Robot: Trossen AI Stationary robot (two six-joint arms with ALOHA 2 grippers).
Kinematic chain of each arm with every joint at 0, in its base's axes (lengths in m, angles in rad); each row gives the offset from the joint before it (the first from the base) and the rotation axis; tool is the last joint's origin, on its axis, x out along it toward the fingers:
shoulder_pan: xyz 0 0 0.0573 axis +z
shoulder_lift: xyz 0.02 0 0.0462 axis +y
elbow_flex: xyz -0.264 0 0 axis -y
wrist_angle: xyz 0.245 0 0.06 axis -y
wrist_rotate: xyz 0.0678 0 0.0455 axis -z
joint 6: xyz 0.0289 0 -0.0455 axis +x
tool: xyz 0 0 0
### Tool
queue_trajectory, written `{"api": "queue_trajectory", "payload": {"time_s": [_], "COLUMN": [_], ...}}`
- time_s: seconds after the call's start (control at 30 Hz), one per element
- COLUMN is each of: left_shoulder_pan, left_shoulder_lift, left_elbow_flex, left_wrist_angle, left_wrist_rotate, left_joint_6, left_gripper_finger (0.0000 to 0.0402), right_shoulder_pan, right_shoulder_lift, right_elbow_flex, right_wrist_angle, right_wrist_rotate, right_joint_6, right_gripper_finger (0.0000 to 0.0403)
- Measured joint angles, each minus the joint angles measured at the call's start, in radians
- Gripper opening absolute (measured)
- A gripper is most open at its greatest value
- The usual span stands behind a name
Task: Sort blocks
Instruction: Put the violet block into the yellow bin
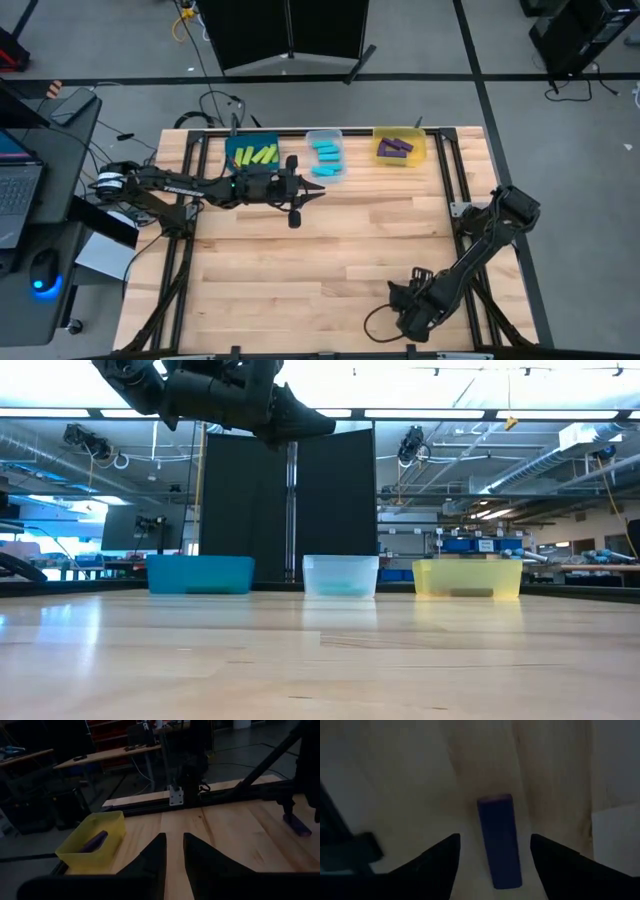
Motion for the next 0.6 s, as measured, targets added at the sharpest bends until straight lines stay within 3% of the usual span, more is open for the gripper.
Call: {"api": "queue_trajectory", "payload": {"time_s": [0.4,0.6], "left_shoulder_pan": [0.000,0.000], "left_shoulder_lift": [0.000,0.001], "left_elbow_flex": [0.000,0.000], "left_wrist_angle": [-0.016,-0.022], "left_wrist_rotate": [-0.022,-0.029], "left_joint_6": [0.021,0.013], "left_gripper_finger": [0.0071,0.0071], "right_shoulder_pan": [0.003,-0.006], "right_shoulder_lift": [0.018,0.017], "right_elbow_flex": [-0.072,-0.081], "right_wrist_angle": [0.061,0.065], "right_wrist_rotate": [-0.027,-0.048], "right_joint_6": [-0.089,-0.154], "right_gripper_finger": [0.0211,0.0151]}}
